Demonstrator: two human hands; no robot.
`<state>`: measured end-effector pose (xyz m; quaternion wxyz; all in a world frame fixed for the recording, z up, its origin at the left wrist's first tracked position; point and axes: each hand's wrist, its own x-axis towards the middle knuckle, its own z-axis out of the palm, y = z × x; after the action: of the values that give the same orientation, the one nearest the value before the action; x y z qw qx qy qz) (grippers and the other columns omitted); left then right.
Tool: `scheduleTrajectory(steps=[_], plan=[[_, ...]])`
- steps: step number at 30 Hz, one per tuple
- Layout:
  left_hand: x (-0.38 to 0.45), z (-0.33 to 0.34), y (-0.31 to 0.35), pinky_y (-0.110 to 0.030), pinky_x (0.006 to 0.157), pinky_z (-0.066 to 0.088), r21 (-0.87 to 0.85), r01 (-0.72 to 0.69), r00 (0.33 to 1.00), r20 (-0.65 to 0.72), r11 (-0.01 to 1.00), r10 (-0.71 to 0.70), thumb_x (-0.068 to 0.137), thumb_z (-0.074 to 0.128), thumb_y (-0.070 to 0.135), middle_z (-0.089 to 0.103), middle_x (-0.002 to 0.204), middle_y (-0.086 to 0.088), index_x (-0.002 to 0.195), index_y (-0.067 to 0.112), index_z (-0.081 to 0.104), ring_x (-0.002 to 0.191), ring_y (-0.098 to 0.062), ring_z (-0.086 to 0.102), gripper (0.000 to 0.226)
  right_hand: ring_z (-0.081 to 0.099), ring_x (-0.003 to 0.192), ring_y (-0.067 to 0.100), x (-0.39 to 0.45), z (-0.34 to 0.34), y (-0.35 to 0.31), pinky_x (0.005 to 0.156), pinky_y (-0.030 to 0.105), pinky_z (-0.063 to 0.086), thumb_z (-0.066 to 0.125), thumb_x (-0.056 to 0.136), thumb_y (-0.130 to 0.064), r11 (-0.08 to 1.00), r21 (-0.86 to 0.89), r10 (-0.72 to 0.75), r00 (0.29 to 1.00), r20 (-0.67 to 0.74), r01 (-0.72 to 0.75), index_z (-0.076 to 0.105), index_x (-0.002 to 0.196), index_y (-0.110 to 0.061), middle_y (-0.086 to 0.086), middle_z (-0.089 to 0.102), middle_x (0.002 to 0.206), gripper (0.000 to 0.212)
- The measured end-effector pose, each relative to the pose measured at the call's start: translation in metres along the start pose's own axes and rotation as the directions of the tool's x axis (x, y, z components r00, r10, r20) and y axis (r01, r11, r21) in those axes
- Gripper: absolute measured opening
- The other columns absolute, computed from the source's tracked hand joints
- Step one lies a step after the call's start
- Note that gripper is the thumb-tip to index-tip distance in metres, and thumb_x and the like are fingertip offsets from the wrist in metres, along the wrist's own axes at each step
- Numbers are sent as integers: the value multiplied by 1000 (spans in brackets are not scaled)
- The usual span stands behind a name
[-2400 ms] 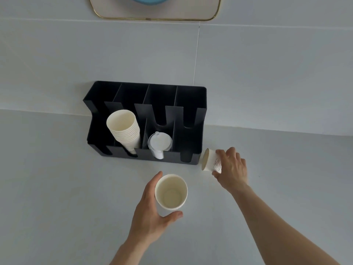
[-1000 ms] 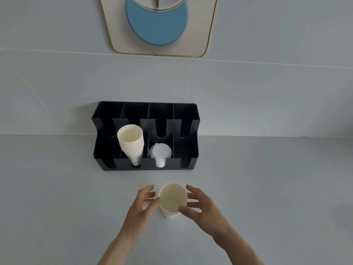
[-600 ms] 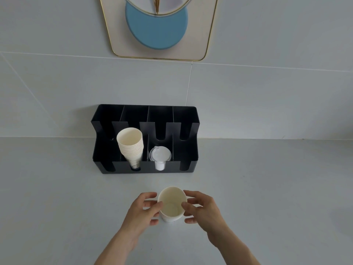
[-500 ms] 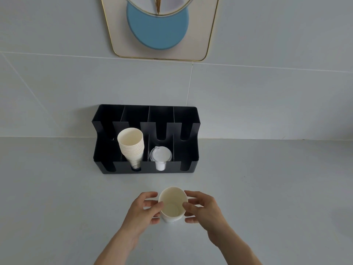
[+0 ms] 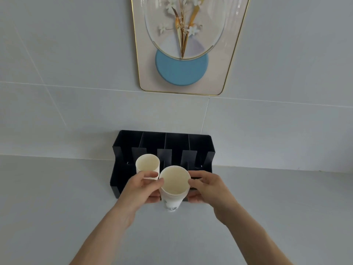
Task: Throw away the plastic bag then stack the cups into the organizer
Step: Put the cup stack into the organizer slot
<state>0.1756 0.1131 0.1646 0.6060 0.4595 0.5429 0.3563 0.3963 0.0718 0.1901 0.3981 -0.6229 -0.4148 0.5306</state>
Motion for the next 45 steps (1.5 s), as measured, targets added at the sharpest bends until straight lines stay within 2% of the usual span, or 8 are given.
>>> scheduleTrajectory(steps=[3,8,14,21,27,33,41,45], plan=[[14,-16,37,-26,66,63,5,-75,997,-19,997,75,82,83,32,80,87,4,110,22,70,79,-20,79,32,79,78,28,17,8,-38,74,38,67,63,96,-12,999,3,-54,998,-16,54,79,104,-24,5,81,89,22],[40,-41,85,-32,70,63,-42,-150,987,-67,988,147,83,83,31,79,95,-8,111,15,71,80,-24,79,34,77,68,22,46,26,-91,70,34,67,66,95,-13,992,1,-130,991,-33,130,77,110,-17,15,79,96,19],[69,-64,102,-33,70,64,-92,-167,981,-117,982,156,85,82,28,77,101,-13,112,11,71,78,-23,78,34,79,79,29,80,51,-115,71,35,67,66,96,-14,993,6,-114,993,-43,114,74,116,-15,15,76,102,22],[94,-75,68,-28,63,63,-91,-100,983,-161,991,85,85,81,26,77,100,-12,107,13,70,80,-23,79,27,79,82,29,107,71,-87,64,30,64,65,97,-11,999,-17,-33,999,-40,32,73,117,-13,17,78,99,23],[108,-79,35,-29,66,62,-2,-45,987,-157,999,44,86,81,24,78,95,-9,108,14,69,80,-21,78,26,79,85,29,127,79,-54,67,33,66,65,95,-14,987,-154,22,996,-85,-35,74,114,-16,11,77,98,21],[117,-82,15,-31,70,62,83,-16,985,-170,996,30,88,78,23,78,92,-7,108,14,69,83,-23,76,24,71,70,14,139,87,-34,51,18,53,64,95,-16,966,-253,34,995,-89,-55,74,115,-20,0,76,95,23],[120,-82,2,-25,63,56,160,-6,982,-186,987,36,89,76,28,78,92,1,106,18,68,84,-19,76,22,71,76,15,147,94,-17,73,29,61,64,95,-19,960,-272,27,989,-143,-65,75,116,-23,-4,76,98,23],[122,-82,-1,-25,62,56,193,-8,978,-202,981,47,87,78,34,78,92,4,103,22,68,79,-15,75,23,73,81,17,150,95,-14,77,33,62,64,96,-22,956,-288,15,986,-164,-62,75,116,-25,-4,76,99,23]])
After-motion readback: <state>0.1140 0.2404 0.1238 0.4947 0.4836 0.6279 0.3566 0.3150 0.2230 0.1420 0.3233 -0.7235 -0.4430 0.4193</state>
